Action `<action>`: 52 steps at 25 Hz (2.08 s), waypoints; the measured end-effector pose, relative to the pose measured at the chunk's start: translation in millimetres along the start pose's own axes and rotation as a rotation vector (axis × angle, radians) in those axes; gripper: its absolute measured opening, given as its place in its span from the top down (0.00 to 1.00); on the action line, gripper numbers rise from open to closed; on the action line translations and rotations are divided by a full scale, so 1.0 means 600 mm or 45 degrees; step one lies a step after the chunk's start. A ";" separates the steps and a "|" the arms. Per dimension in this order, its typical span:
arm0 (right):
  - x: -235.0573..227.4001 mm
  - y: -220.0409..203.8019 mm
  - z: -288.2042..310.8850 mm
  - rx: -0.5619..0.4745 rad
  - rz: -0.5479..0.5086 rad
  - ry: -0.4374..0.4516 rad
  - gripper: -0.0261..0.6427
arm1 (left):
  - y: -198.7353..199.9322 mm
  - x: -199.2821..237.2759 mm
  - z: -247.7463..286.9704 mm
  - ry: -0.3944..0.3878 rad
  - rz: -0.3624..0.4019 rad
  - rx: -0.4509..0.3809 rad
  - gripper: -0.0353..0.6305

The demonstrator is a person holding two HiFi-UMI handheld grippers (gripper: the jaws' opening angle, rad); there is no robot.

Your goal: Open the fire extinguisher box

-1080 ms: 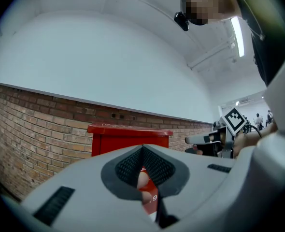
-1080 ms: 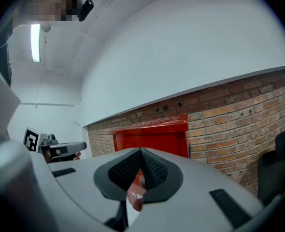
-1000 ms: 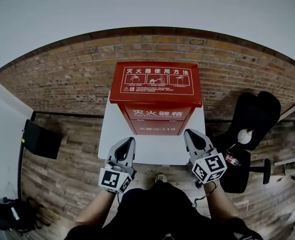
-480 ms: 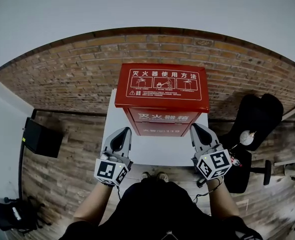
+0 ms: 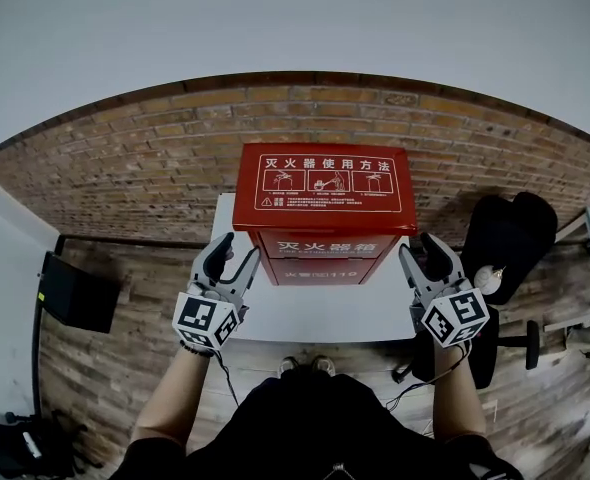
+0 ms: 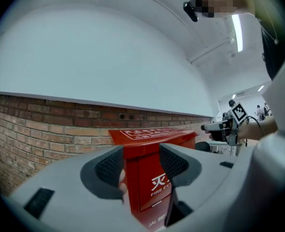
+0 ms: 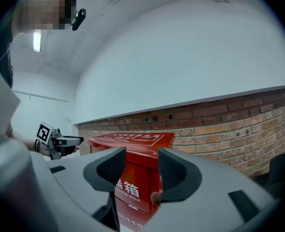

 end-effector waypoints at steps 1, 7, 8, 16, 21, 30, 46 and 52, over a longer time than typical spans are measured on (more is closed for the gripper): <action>-0.010 -0.002 0.004 0.005 0.008 -0.004 0.66 | -0.005 0.011 0.004 -0.002 -0.015 0.014 0.54; -0.035 -0.014 0.037 0.050 0.025 0.041 0.59 | -0.014 0.047 0.028 -0.052 -0.056 0.045 0.47; -0.034 -0.016 0.041 0.056 0.020 0.053 0.58 | -0.015 0.049 0.031 -0.063 -0.055 0.050 0.46; -0.031 -0.026 0.062 0.070 0.005 0.098 0.58 | -0.023 0.053 0.057 -0.124 -0.071 0.047 0.45; -0.025 -0.029 0.066 0.060 0.000 0.118 0.58 | -0.023 0.053 0.060 -0.129 -0.057 0.019 0.45; -0.023 -0.021 0.063 0.108 -0.076 0.120 0.61 | -0.010 0.050 0.056 -0.131 -0.013 0.030 0.45; -0.038 0.149 0.105 -0.029 -0.234 0.106 0.61 | 0.142 0.081 0.091 -0.122 0.169 -0.082 0.46; -0.062 0.185 0.147 -0.065 -0.271 -0.005 0.69 | 0.177 0.113 0.123 -0.051 0.204 -0.110 0.52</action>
Point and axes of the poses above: the fingertips, and each gripper's own axes: z forward along the fingers, x to its left, y out of its top, the point moved 2 cm from there along -z, backward along the fingers, and after that the axes turned 10 degrees about -y, right-handed, at the moved point
